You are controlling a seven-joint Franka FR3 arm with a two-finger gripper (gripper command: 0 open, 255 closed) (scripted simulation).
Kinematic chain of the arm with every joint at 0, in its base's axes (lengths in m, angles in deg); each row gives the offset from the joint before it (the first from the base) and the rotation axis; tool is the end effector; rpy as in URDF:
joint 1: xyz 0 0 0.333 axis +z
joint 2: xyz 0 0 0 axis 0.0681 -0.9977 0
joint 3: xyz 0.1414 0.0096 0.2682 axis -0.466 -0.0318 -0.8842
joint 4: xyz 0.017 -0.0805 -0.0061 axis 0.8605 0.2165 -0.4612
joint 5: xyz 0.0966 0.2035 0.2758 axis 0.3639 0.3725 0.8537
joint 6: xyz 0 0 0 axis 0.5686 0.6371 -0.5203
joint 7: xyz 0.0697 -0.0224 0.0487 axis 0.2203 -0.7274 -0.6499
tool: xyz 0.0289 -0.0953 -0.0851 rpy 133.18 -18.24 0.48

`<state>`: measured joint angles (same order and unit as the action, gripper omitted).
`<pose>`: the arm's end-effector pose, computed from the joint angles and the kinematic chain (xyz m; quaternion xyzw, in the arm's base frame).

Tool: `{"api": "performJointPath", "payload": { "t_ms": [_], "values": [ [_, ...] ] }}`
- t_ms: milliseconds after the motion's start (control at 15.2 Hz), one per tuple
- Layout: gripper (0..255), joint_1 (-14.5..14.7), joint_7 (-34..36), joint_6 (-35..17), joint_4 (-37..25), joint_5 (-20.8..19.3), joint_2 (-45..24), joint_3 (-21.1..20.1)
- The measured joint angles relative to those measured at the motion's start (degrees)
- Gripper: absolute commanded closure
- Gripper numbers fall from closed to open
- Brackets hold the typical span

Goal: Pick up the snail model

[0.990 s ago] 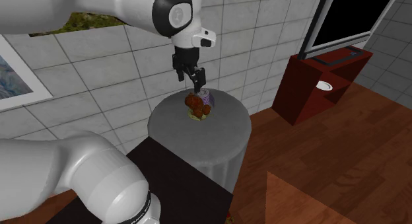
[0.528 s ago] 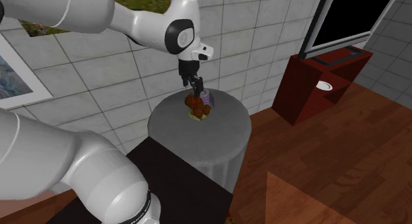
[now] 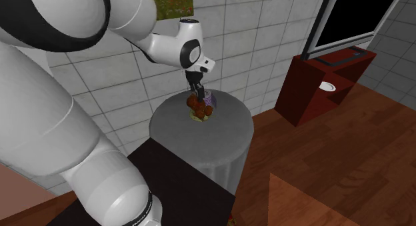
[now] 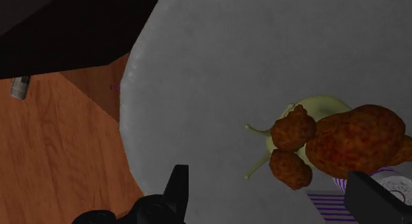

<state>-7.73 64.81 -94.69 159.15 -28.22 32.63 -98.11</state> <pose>0.4456 0.1059 0.3335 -0.9653 0.2604 -0.0201 0.0082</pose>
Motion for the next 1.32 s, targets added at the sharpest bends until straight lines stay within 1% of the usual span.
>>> {"api": "performJointPath", "payload": {
  "t_ms": [198,396,528,726,924,1188,1320],
  "values": [
    [0,-0.27,6.90,-3.24,-4.43,-4.43,-7.96,-0.31],
    [0,0.64,13.85,-5.84,-8.31,-8.67,-14.89,0.43],
    [0,1.93,18.51,-7.16,-11.64,-11.45,-19.83,1.48],
    [0,3.80,24.04,-9.00,-16.44,-14.56,-26.78,3.74],
    [0,5.95,28.64,-9.06,-23.23,-16.34,-33.79,5.99],
    [0,7.96,32.64,-9.08,-30.19,-17.23,-40.85,8.17],
    [0,8.37,33.35,-10.19,-30.69,-17.63,-42.49,8.68]
  ]
}}
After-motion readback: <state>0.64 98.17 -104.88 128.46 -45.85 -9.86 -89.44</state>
